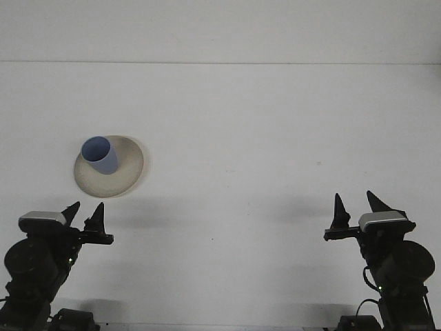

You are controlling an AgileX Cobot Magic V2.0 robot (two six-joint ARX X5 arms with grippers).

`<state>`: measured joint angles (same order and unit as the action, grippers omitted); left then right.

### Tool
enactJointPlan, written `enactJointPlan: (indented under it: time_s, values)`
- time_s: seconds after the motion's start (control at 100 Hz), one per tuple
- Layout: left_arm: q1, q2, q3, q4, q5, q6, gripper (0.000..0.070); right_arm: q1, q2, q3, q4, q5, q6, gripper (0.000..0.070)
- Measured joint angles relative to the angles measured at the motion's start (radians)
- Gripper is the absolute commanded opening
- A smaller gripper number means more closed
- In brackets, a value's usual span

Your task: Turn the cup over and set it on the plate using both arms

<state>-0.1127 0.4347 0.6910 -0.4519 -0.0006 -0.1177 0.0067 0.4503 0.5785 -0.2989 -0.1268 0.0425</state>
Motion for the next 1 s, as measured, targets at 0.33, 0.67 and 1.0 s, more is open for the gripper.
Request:
enactJointPlan:
  time_s: [0.33, 0.67, 1.0]
  values:
    - [0.000, -0.023, -0.064, 0.103, 0.000, 0.049, 0.0382, 0.000, 0.000, 0.000, 0.000, 0.000, 0.000, 0.0479]
    - [0.000, -0.019, -0.064, 0.156, 0.000, 0.050, 0.0371, 0.000, 0.000, 0.000, 0.000, 0.000, 0.000, 0.0476]
    - [0.000, -0.019, -0.064, 0.152, 0.000, 0.051, 0.0007, 0.000, 0.000, 0.000, 0.000, 0.000, 0.000, 0.0000]
